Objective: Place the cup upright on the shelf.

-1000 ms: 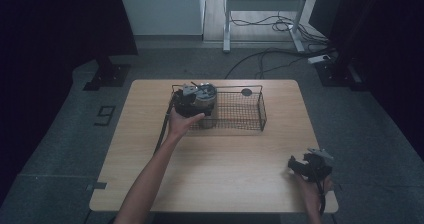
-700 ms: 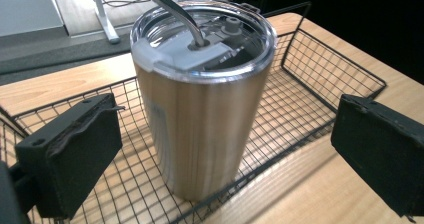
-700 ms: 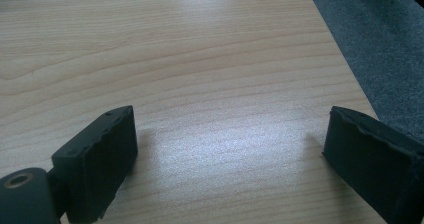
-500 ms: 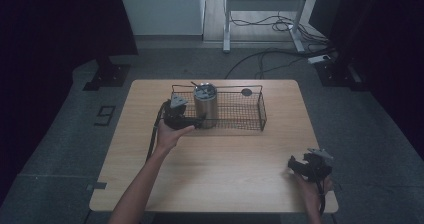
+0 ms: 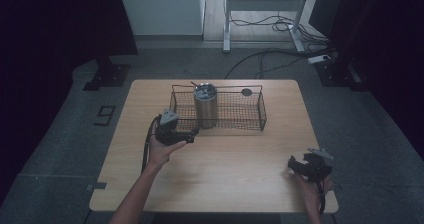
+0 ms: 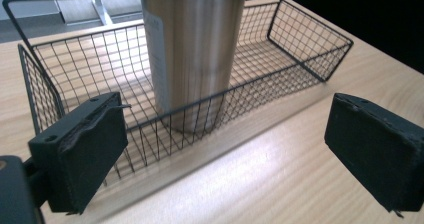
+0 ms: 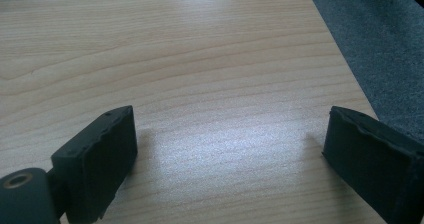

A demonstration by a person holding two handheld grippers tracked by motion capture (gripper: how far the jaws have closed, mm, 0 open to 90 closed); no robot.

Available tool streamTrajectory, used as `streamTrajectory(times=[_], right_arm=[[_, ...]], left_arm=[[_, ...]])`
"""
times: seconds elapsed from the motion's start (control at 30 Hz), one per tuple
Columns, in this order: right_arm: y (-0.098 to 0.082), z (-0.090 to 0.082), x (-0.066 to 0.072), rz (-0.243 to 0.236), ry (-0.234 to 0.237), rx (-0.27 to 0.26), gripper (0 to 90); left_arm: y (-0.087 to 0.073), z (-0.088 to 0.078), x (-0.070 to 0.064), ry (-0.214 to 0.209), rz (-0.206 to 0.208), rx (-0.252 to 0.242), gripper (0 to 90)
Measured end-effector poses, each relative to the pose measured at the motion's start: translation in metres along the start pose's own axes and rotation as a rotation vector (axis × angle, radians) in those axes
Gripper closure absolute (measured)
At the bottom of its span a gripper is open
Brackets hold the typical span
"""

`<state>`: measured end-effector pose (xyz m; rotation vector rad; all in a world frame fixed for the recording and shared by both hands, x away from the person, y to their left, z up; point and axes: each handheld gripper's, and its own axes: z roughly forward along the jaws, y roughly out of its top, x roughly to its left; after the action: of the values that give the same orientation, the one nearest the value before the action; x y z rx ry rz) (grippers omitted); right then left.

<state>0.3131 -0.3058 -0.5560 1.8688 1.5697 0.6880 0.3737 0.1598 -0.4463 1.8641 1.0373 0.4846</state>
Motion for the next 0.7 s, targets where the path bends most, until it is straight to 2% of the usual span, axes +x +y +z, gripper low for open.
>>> streamTrajectory(times=[0.23,0.27,0.33,0.43,0.57,0.7], right_arm=[[0.000,0.000,0.000,0.000,0.000,0.000,6.8],[0.000,0.000,0.000,0.000,0.000,0.000,6.8],[0.000,0.000,0.000,0.001,0.001,0.000,6.8],[0.000,0.000,0.000,0.001,0.001,0.000,6.8],[0.000,0.000,0.000,0.001,0.001,-0.002,6.8],[0.000,0.000,0.000,0.001,0.000,-0.002,6.9]], left_arm=[[-0.026,-0.020,0.001,0.003,-0.006,0.015,4.5],[-0.026,-0.020,0.001,0.003,-0.006,0.015,4.6],[-0.032,-0.025,0.001,0.016,0.010,0.027,4.8],[-0.044,-0.033,0.002,0.017,0.002,0.032,5.2],[-0.055,-0.038,0.002,0.011,-0.015,0.032,5.6],[-0.067,-0.041,0.001,0.009,-0.014,0.044,6.4]])
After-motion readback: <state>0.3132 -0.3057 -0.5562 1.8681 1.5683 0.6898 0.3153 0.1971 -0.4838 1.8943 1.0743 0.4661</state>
